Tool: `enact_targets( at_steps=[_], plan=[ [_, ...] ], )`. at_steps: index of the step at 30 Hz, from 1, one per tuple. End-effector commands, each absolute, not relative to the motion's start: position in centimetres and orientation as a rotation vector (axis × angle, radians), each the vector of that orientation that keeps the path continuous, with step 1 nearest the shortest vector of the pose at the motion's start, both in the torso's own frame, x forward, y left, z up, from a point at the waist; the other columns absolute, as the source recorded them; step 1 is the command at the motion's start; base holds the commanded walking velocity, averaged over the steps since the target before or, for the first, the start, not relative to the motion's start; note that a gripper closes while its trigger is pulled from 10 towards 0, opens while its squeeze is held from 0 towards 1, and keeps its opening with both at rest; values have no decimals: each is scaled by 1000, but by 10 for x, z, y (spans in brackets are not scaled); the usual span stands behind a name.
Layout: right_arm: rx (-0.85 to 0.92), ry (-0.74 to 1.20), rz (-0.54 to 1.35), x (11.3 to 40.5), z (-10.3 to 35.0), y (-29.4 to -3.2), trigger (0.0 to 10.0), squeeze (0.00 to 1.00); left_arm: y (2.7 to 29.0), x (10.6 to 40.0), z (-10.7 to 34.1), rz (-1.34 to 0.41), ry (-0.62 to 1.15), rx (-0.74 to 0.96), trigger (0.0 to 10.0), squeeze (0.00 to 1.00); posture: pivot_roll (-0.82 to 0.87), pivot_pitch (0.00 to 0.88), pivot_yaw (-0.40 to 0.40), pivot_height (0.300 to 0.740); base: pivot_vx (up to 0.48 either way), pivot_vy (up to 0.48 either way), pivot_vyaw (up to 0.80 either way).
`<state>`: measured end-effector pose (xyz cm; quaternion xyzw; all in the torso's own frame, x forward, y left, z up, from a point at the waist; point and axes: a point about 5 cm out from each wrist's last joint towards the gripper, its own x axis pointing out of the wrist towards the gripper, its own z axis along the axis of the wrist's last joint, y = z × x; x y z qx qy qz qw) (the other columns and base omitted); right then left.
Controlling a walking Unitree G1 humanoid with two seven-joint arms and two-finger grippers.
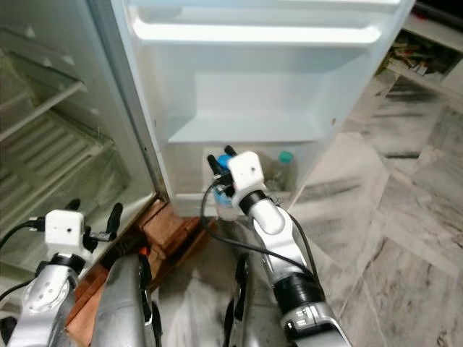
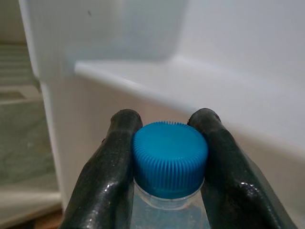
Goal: Restocking fridge
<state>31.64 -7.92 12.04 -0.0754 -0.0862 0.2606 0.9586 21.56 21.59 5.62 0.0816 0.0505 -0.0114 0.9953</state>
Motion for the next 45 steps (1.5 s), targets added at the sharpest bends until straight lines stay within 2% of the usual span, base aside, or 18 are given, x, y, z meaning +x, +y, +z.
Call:
enact_targets(
  at_steps=[1, 4, 7, 10, 20, 24, 30, 39, 45],
  plan=[
    [-186, -228, 525, 320, 128, -80, 10000, 0, 223, 210, 57, -11, 117, 170, 10000, 0, 108, 221, -78, 581, 0, 0, 0],
    [-204, -259, 520, 327, 136, -78, 10000, 0, 229, 202, 58, 0, 130, 179, 10000, 0, 118, 244, -77, 581, 0, 0, 0],
    [-206, -295, 533, 331, 142, -75, 10000, 0, 230, 199, 60, 1, 134, 180, 10000, 0, 121, 260, -73, 561, 0, 0, 0],
    [-302, -346, 562, 336, 148, -69, 10000, 0, 228, 198, 61, -7, 143, 185, 10000, 0, 123, 275, -66, 546, 0, 0, 0],
    [-432, -374, 534, 354, 154, -68, 10000, 0, 231, 190, 66, -23, 164, 199, 10000, 0, 153, 320, -51, 546, 0, 0, 0],
    [-434, -317, 495, 361, 148, -72, 10000, 0, 231, 186, 67, -24, 178, 202, 10000, 0, 167, 334, -50, 546, 0, 0, 0],
    [-339, -137, 417, 366, 125, -82, 10000, 0, 232, 182, 69, -30, 190, 205, 10000, 0, 187, 346, -47, 546, 0, 0, 0],
    [-389, -131, 375, 366, 120, -93, 10000, 0, 233, 178, 70, -45, 207, 217, 10000, 0, 192, 354, -34, 546, 0, 0, 0],
    [-366, -110, 369, 367, 119, -90, 10000, 0, 232, 178, 69, -54, 217, 222, 10000, 0, 189, 353, -31, 546, 0, 0, 0]
  ],
)
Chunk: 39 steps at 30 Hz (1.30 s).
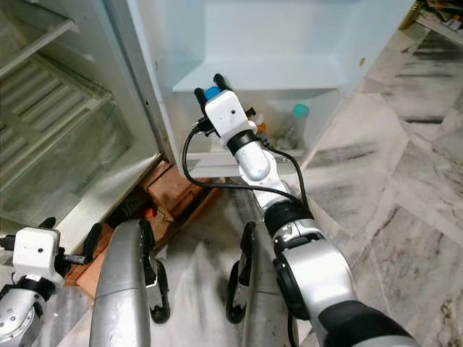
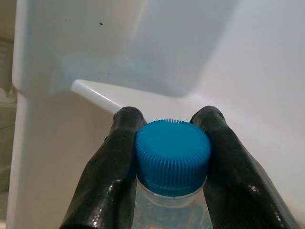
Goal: Restocking fridge
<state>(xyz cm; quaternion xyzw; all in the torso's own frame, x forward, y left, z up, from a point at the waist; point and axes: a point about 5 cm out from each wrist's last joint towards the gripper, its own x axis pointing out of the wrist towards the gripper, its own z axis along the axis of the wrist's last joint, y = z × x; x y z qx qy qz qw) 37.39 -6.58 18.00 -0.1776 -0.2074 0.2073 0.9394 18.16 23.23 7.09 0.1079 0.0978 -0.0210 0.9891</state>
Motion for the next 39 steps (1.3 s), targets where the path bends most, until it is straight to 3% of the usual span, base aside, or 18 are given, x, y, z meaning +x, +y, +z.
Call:
enact_targets(
  at_steps=[1, 8, 20, 29, 39],
  plan=[
    [-333, -73, 361, 366, 114, -90, 10000, 0, 231, 178, 69, -57, 216, 224, 10000, 0, 195, 352, -32, 546, 0, 0, 0],
    [-307, -38, 352, 362, 105, -91, 10000, 0, 233, 175, 71, -58, 215, 240, 10000, 0, 195, 358, -33, 546, 0, 0, 0],
    [-303, -200, 422, 363, 127, -81, 10000, 0, 250, 175, 69, -34, 229, 272, 10000, 0, 168, 373, -48, 496, 0, 0, 0],
    [-335, -373, 474, 364, 157, -64, 10000, 0, 248, 178, 68, -26, 220, 264, 10000, 0, 150, 390, -54, 496, 0, 0, 0],
    [-170, -322, 484, 344, 139, -73, 10000, 0, 249, 181, 68, -4, 208, 256, 10000, 0, 137, 359, -58, 496, 0, 0, 0]
  ],
)
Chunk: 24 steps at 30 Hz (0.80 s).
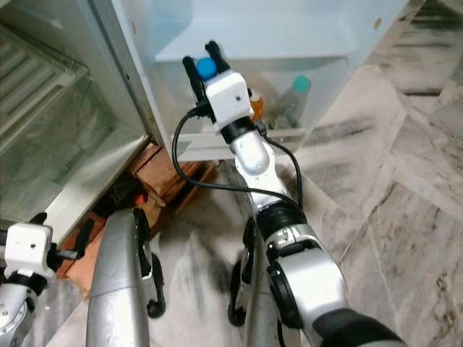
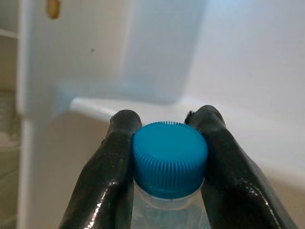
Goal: Restocking fridge
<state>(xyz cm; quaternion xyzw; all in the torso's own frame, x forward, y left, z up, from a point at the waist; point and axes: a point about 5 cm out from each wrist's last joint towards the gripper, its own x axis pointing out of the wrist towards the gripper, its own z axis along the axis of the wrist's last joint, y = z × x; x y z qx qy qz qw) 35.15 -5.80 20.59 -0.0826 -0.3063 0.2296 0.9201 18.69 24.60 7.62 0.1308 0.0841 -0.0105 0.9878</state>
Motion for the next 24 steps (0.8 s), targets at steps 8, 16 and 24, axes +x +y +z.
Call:
enact_targets(
  at_steps=[8, 16, 24],
  plan=[
    [-195, -297, 573, 316, 126, -85, 10000, 0, 246, 191, 66, -22, 198, 253, 10000, 0, 105, 338, -53, 496, 0, 0, 0],
    [-217, -338, 652, 309, 137, -75, 10000, 0, 245, 197, 66, -31, 187, 258, 10000, 0, 105, 329, -41, 496, 0, 0, 0],
    [-277, -550, 762, 298, 173, -42, 10000, 0, 247, 199, 68, -31, 176, 270, 10000, 0, 116, 329, -37, 496, 0, 0, 0]
  ],
)
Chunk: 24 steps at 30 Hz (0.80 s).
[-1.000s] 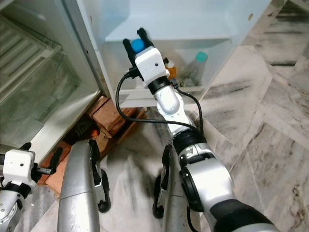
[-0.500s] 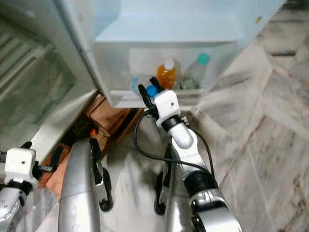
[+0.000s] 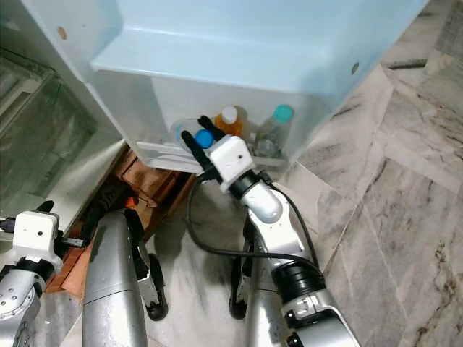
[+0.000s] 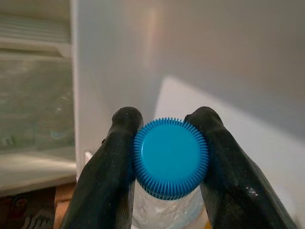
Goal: Restocking fridge
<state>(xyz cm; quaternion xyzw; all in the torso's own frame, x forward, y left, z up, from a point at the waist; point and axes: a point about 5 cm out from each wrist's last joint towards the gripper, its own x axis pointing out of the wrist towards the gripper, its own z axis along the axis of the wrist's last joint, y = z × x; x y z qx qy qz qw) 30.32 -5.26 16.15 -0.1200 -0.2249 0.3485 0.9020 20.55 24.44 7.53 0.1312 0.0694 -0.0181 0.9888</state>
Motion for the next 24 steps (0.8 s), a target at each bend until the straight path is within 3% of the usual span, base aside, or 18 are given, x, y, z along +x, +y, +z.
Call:
enact_targets(
  at_steps=[1, 10, 12, 20, 21, 22, 24],
  plan=[
    [-285, -554, 765, 298, 173, -40, 10000, 0, 247, 199, 68, -31, 176, 271, 10000, 0, 118, 332, -37, 496, 0, 0, 0],
    [-356, -254, 616, 329, 133, -63, 10000, 0, 244, 195, 67, -34, 179, 269, 10000, 0, 128, 347, -44, 496, 0, 0, 0],
    [-370, -124, 484, 341, 117, -85, 10000, 0, 244, 194, 67, -34, 181, 269, 10000, 0, 130, 347, -45, 496, 0, 0, 0],
    [-445, -49, 323, 354, 110, -114, 10000, 0, 243, 196, 67, -38, 180, 267, 10000, 0, 126, 344, -43, 496, 0, 0, 0],
    [-443, -43, 299, 357, 111, -119, 10000, 337, 243, 197, 67, -39, 179, 266, 10000, 0, 125, 342, -43, 496, 0, 0, 0],
    [-437, -45, 285, 358, 112, -121, 10000, 976, 242, 198, 67, -40, 178, 266, 10000, 0, 125, 340, -43, 496, 0, 0, 0],
    [-434, -52, 271, 360, 114, -123, 10000, 1000, 242, 199, 66, -41, 177, 266, 10000, 0, 124, 337, -43, 496, 0, 0, 0]
  ],
)
